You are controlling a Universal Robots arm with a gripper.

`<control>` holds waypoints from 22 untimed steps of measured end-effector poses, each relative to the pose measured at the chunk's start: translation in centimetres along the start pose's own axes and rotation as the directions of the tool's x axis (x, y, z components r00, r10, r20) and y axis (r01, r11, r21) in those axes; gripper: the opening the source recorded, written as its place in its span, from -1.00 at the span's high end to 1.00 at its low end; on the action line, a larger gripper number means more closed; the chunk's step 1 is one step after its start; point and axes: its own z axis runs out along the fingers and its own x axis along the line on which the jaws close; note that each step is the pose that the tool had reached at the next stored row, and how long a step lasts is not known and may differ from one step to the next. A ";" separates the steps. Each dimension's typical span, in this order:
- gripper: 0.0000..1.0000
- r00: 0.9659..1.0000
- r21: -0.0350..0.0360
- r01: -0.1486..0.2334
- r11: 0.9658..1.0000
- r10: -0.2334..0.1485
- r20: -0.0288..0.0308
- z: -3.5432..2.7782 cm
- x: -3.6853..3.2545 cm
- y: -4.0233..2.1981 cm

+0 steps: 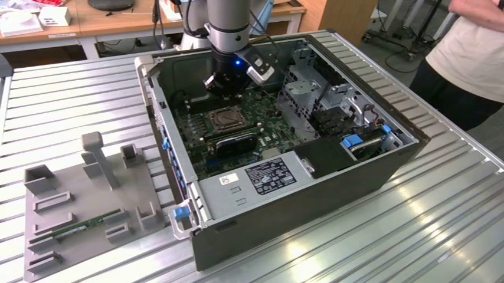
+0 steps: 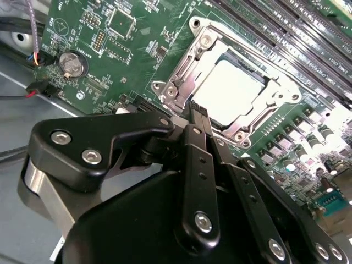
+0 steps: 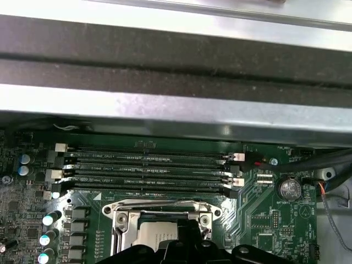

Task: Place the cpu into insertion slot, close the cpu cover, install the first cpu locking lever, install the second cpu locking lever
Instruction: 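Install the first cpu locking lever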

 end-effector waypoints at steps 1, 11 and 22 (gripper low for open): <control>0.79 1.000 0.000 0.000 1.000 0.000 0.000 0.00 0.00 0.00; 0.79 1.000 0.013 -0.001 1.000 0.002 -0.031 0.06 -0.52 -0.02; 0.79 0.999 0.017 -0.001 1.000 0.001 -0.032 -1.08 -0.66 0.09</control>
